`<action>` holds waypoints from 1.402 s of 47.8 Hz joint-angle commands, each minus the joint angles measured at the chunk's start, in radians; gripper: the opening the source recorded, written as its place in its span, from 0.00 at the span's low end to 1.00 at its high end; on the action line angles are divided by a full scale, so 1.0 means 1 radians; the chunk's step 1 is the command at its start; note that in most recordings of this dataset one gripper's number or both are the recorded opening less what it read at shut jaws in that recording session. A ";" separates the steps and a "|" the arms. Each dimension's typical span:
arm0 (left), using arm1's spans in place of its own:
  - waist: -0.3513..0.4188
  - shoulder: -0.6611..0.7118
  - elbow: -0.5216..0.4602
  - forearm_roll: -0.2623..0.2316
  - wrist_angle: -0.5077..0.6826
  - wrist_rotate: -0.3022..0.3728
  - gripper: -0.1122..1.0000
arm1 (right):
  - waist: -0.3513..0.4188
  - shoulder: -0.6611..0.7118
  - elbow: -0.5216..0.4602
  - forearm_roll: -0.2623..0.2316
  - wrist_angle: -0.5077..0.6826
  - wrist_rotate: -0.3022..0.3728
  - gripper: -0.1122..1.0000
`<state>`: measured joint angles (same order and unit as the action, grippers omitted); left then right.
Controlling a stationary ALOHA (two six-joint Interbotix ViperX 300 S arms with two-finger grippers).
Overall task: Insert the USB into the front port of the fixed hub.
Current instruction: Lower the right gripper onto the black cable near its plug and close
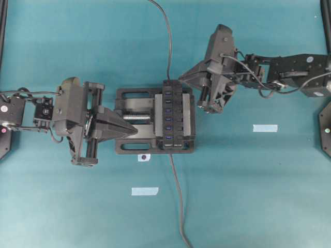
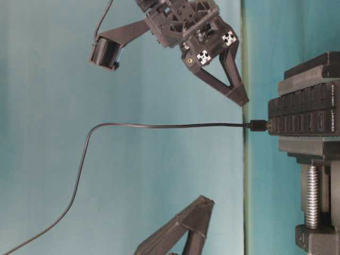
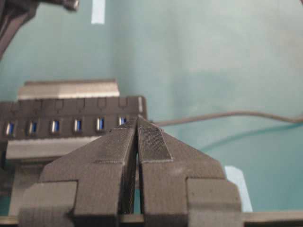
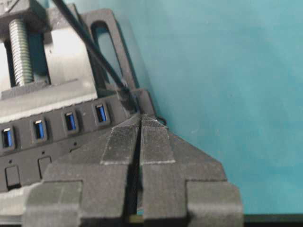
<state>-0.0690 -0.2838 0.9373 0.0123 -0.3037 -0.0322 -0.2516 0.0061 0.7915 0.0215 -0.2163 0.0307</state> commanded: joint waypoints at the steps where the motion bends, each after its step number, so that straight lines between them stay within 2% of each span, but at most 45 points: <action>1: -0.002 -0.006 -0.021 0.002 -0.011 0.002 0.10 | -0.003 -0.003 -0.025 0.000 -0.005 -0.006 0.08; 44: -0.002 -0.005 -0.026 0.002 -0.025 0.000 0.10 | -0.005 0.025 -0.058 0.000 -0.006 0.002 0.08; 52: -0.002 -0.005 -0.034 0.002 -0.025 0.000 0.10 | 0.005 0.023 -0.063 0.000 -0.008 0.000 0.11; 59: -0.003 -0.005 -0.034 0.002 -0.025 -0.002 0.10 | 0.015 0.023 -0.063 -0.002 -0.005 -0.006 0.20; 63: -0.002 -0.003 -0.034 0.002 -0.021 -0.003 0.10 | 0.023 0.025 -0.063 0.000 0.002 -0.002 0.34; 67: -0.002 -0.002 -0.034 0.002 -0.020 -0.003 0.10 | 0.023 0.026 -0.063 0.002 0.009 0.005 0.54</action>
<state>-0.0690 -0.2807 0.9265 0.0123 -0.3175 -0.0322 -0.2347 0.0476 0.7486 0.0215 -0.2086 0.0307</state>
